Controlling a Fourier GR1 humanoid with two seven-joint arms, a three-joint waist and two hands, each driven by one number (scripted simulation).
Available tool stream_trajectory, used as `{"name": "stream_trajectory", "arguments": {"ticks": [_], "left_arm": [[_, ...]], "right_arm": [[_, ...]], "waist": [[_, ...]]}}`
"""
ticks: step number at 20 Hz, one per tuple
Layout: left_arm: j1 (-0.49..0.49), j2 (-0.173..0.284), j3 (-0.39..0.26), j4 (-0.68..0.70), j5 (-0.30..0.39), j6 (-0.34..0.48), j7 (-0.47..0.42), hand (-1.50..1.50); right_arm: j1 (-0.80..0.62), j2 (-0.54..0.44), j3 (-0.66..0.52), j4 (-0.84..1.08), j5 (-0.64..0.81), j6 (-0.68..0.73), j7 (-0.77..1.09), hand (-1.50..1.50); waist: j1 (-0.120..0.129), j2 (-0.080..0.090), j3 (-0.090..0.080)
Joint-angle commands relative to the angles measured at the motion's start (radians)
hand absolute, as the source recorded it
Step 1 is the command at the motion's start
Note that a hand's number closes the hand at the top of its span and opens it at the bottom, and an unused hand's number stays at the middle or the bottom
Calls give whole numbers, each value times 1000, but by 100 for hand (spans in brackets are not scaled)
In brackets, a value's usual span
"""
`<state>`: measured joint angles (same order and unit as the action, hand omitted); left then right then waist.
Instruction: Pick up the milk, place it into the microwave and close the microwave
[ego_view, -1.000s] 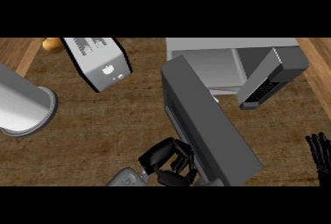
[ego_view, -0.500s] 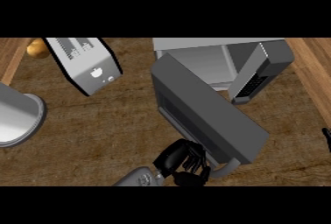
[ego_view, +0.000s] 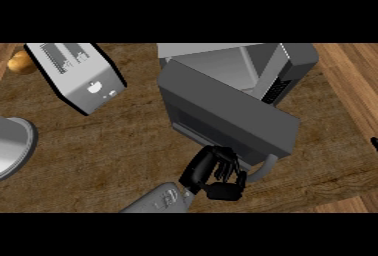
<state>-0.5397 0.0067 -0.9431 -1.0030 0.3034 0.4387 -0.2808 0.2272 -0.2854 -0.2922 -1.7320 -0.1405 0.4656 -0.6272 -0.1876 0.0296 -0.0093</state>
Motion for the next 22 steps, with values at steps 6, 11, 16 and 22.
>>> {"name": "stream_trajectory", "arguments": {"ticks": [6, 11, 16, 22], "left_arm": [[-109, -6, 73, -13, 188, 100, -107, 150], [-177, -7, 124, 43, 285, 101, -115, 150], [-260, -7, 157, 105, 344, 121, -114, 150], [-302, -7, 171, 154, 416, 104, -155, 150]], "right_arm": [[-23, -56, 4, -59, -84, 68, 57, -150], [-51, -90, 2, -82, -118, 78, 104, -150], [-62, -120, -7, -80, -145, 97, 129, -150], [-112, -142, -19, -86, -178, 87, 165, -150]], "waist": [[-67, 17, -2], [-84, 29, -1], [-115, 38, 2], [-114, 50, 0]]}}
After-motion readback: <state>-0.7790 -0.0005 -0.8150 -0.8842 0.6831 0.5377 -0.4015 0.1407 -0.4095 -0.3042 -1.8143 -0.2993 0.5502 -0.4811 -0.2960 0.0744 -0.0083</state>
